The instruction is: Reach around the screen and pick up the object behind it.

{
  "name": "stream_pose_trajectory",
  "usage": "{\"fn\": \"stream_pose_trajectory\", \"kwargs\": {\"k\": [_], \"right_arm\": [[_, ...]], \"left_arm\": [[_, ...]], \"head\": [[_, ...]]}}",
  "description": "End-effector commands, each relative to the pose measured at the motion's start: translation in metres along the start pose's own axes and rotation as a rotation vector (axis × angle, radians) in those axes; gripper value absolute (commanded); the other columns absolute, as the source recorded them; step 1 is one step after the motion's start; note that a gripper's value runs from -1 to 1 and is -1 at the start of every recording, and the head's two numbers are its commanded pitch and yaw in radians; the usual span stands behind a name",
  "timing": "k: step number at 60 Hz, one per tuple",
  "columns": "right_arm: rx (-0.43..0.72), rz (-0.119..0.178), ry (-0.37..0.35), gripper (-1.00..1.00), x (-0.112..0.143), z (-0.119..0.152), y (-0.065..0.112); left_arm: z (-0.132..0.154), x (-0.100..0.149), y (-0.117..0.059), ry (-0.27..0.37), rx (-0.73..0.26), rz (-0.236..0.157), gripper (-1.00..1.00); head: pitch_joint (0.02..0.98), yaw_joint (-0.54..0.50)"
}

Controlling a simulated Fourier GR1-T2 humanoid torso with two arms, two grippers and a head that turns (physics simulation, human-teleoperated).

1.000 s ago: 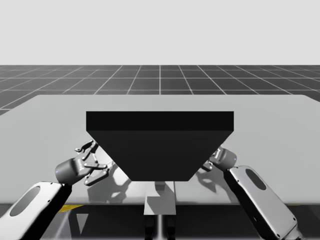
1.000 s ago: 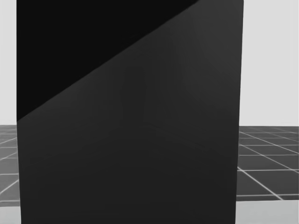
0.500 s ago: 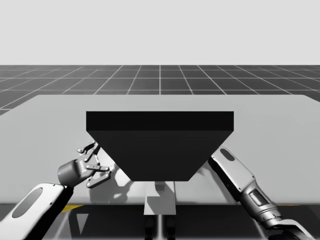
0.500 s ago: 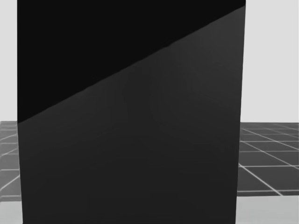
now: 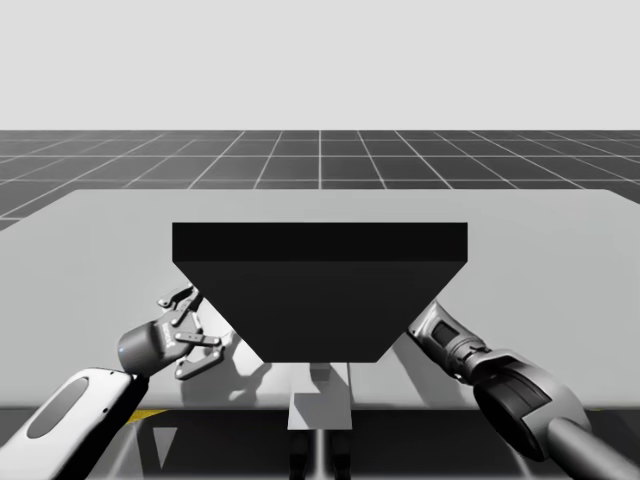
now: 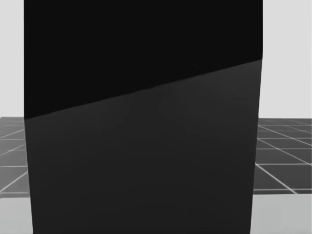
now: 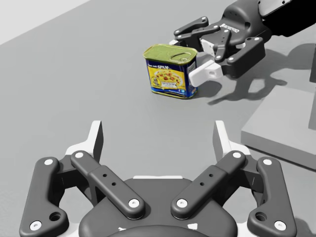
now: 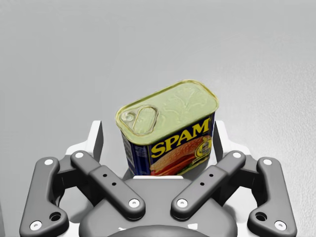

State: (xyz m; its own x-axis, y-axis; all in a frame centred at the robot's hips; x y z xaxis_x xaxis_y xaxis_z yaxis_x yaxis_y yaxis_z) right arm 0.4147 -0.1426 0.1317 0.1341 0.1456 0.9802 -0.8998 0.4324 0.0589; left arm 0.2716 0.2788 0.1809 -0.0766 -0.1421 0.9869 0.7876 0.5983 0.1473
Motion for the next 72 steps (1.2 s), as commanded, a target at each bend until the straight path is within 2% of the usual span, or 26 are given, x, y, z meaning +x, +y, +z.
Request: {"fn": "stream_pose_trajectory", "kwargs": {"k": [1,17,22,23,24,25,26,36,47,49,62,70,72], "right_arm": [[0.003,-0.002,-0.107,-1.00,-0.015,-0.031,-0.028],[-0.026,0.017,-0.090,-1.00,-0.012,-0.043,-0.042],[-0.044,0.039,-0.071,-1.00,-0.014,-0.047,-0.045],[-0.104,0.082,-0.105,-0.76,-0.016,-0.047,-0.046],[-0.114,0.076,-0.103,-0.41,-0.016,-0.048,-0.046],[-0.106,0.070,-0.097,0.16,-0.016,-0.048,-0.046],[-0.102,0.067,-0.101,0.97,-0.016,-0.048,-0.046],[-0.120,0.060,-0.121,1.00,-0.009,-0.041,-0.050],[-0.133,0.080,-0.136,1.00,-0.004,-0.027,-0.051],[-0.133,0.076,-0.140,1.00,-0.002,-0.022,-0.050],[-0.147,0.111,-0.152,1.00,0.005,0.003,-0.042],[-0.155,0.136,-0.191,1.00,0.013,0.026,-0.027],[-0.160,0.150,-0.210,1.00,0.017,0.033,-0.020]], "left_arm": [[-0.001,-0.001,-0.002,0.002,-0.008,-0.006,-1.00],[-0.001,-0.003,-0.003,0.006,-0.011,-0.009,-1.00],[-0.002,-0.004,-0.003,0.007,-0.013,-0.012,-1.00],[-0.002,-0.003,-0.004,0.007,-0.012,-0.012,-1.00],[-0.002,-0.003,-0.003,0.008,-0.012,-0.012,-1.00],[-0.002,-0.003,-0.003,0.008,-0.011,-0.011,-1.00],[-0.002,-0.004,-0.003,0.008,-0.011,-0.011,-1.00],[-0.003,-0.005,-0.003,0.014,-0.008,-0.013,-1.00],[-0.003,-0.005,-0.004,0.016,-0.005,-0.015,-1.00],[-0.003,-0.005,-0.004,0.016,-0.004,-0.017,-1.00],[-0.003,-0.005,-0.004,0.020,0.001,-0.022,-1.00],[-0.003,-0.005,-0.004,0.021,0.002,-0.022,-1.00],[-0.004,-0.005,-0.004,0.022,0.003,-0.022,-1.00]], "head": [[0.149,-0.03],[0.159,-0.03],[0.158,-0.03],[0.158,-0.03],[0.158,-0.03],[0.158,-0.03],[0.158,-0.03],[0.160,-0.03],[0.156,-0.04],[0.155,-0.04],[0.152,-0.04],[0.151,-0.04],[0.151,-0.04]]}}
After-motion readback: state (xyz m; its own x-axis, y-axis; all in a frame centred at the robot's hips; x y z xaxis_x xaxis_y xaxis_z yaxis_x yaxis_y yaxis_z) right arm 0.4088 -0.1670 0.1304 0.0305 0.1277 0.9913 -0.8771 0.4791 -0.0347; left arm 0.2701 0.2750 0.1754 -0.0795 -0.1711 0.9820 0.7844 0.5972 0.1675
